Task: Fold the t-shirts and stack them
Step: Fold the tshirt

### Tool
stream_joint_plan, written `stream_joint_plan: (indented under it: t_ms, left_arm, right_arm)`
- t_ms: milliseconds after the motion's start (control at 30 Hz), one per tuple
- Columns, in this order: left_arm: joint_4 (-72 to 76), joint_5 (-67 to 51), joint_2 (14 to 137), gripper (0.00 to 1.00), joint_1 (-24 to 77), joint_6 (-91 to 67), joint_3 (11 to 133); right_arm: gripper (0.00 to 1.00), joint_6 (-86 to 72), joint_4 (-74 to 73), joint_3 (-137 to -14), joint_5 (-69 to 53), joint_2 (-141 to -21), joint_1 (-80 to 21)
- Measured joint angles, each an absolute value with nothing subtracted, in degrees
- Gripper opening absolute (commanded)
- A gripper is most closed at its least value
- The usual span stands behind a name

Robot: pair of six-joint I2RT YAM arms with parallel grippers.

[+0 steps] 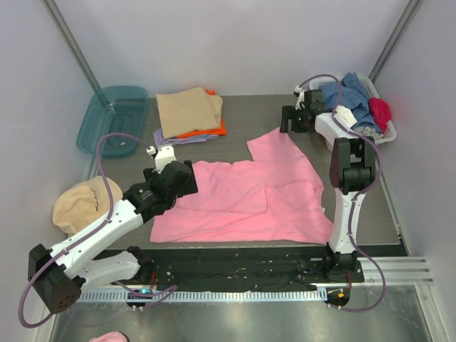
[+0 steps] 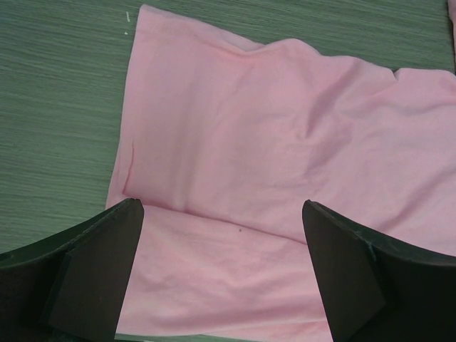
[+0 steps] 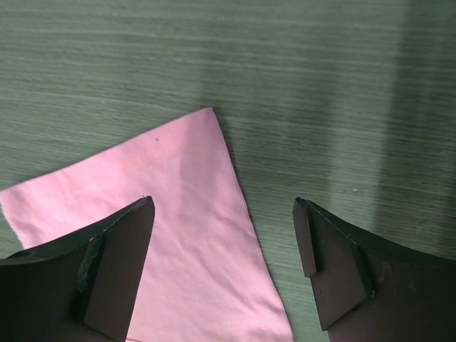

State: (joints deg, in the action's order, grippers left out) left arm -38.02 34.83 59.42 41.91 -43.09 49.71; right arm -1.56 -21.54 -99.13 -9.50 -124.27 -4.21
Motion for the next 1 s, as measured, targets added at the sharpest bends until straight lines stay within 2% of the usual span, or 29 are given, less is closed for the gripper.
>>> stream_joint_plan:
  t_ms: [700, 1000]
  left_arm:
    - [-38.06, 34.83, 58.26, 1.0, 41.82, -43.57, 47.9]
    - [-38.2, 34.83, 58.26, 1.0, 41.32, -44.42, 47.37]
  right_arm:
    - [0.75, 0.08, -22.33, -106.24, -16.01, -133.14, -3.68]
    - [0.67, 0.16, -22.48, -109.97, -17.21, -135.85, -3.68]
